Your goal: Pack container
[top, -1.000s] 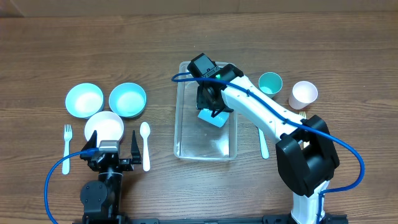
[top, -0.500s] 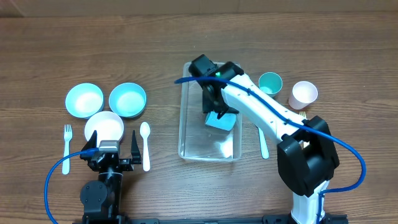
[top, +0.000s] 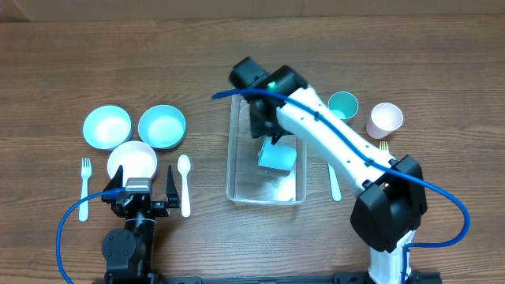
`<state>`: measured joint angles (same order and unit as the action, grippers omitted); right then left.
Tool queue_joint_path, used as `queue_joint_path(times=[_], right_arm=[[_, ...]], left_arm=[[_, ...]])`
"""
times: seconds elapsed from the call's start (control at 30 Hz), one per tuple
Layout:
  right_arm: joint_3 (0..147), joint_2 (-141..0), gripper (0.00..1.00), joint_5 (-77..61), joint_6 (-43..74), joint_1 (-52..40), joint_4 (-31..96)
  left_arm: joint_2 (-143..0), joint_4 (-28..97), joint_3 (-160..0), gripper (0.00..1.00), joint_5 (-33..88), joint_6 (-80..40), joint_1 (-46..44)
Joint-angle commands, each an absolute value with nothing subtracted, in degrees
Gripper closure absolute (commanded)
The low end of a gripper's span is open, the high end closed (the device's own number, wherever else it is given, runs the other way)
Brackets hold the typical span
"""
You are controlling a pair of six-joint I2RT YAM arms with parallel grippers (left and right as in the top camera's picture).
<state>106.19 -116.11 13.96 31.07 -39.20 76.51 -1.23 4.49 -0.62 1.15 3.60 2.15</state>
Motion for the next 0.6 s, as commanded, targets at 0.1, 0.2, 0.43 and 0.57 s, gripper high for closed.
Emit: queue_joint_path(times=[0.1, 0.2, 0.43, 0.57], right_arm=[[106.72, -117.10, 0.38, 15.07, 33.23, -45.67, 75.16], [106.72, -118.85, 0.42, 15.88, 34.37, -46.35, 76.71], [106.45, -120.03, 0.70, 16.69, 37.82, -46.30, 79.70], [106.45, -120.03, 0.63, 16.75, 39.11, -46.35, 81.84]], left_arm=[[-0.69, 4.29, -0.27, 0.00, 1.96, 4.71, 2.61], [-0.69, 4.29, -0.27, 0.00, 1.96, 4.71, 2.61], [-0.69, 4.27, -0.27, 0.00, 1.96, 4.71, 2.61], [-0.69, 4.29, -0.27, 0.00, 1.96, 4.71, 2.61]])
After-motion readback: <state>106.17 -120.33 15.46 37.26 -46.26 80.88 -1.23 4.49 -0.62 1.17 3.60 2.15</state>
